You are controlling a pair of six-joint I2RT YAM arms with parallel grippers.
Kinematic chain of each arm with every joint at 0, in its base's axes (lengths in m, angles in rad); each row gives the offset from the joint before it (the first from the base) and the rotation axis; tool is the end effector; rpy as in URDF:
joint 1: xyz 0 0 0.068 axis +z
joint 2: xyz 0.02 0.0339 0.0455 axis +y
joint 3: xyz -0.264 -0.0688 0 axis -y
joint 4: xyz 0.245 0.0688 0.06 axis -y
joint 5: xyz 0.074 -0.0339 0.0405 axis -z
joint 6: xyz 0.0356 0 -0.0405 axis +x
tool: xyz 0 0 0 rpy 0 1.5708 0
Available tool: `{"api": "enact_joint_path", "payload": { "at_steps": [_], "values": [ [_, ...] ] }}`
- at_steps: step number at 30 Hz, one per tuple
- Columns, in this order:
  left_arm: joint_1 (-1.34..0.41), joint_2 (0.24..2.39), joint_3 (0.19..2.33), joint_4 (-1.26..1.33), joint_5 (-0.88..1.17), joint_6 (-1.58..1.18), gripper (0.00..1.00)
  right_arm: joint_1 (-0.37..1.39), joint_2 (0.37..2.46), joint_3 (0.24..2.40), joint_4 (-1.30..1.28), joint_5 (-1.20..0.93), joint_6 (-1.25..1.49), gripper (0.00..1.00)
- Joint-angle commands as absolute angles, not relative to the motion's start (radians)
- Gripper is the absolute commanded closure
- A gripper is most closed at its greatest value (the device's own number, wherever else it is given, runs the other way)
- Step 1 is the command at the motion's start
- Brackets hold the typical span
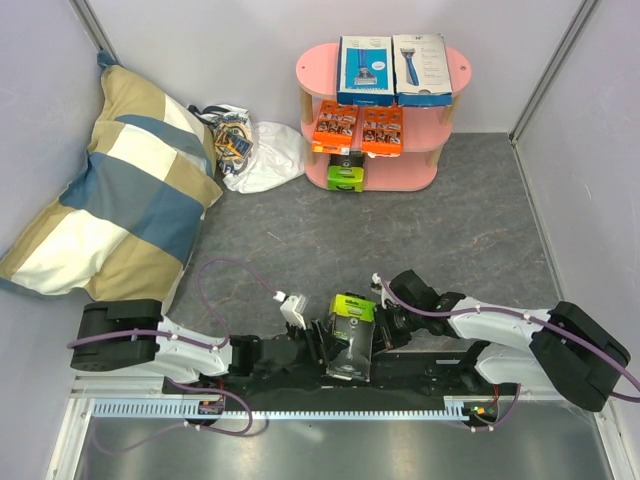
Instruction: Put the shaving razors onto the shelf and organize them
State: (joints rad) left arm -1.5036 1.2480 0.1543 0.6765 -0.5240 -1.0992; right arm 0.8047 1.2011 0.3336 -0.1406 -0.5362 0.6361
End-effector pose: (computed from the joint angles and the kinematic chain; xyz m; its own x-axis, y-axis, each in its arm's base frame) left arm 0.0311 -0.1962 0.1313 -0.7546 -0.2747 -0.5960 0.3543 0.5939 -0.7223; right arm 0.1149 0.1457 0.1231 -0.9520 -0.2529 -0.1724 -0.3020 0.6836 0.6645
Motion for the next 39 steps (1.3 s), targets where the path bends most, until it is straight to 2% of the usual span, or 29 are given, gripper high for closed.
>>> {"api": "enact_joint_path", "payload": {
  "at_steps": [1,2,3,5,12,15,27,39],
  "values": [
    [-1.509,1.209,0.147,0.934,-0.517,-1.002,0.65,0.811,1.169,0.391,0.025,-0.551,0.652,0.82],
    [-1.509,1.191,0.156,0.922,-0.517,-1.0,0.74,0.811,1.163,0.394,0.025,-0.542,0.65,0.82],
    [-1.509,1.181,0.169,0.896,-0.512,-0.994,0.87,0.811,1.158,0.397,0.025,-0.531,0.65,0.82],
    [-1.509,1.158,0.218,0.78,-0.508,-0.988,0.97,0.81,1.147,0.41,0.015,-0.499,0.649,0.82],
    [-1.497,1.097,0.259,0.645,-0.535,-0.999,0.98,0.81,1.129,0.503,-0.098,-0.347,0.603,0.8],
    [-1.447,1.08,0.293,0.601,-0.456,-0.957,0.98,0.807,1.129,0.54,-0.127,-0.305,0.586,0.79],
    [-1.184,1.137,0.333,0.706,-0.215,-0.928,0.98,0.741,1.178,0.611,-0.158,-0.247,0.511,0.76],
    [-1.053,1.108,0.252,0.782,-0.175,-0.979,0.98,0.632,1.184,0.546,-0.179,-0.173,0.5,0.74]
  ]
}}
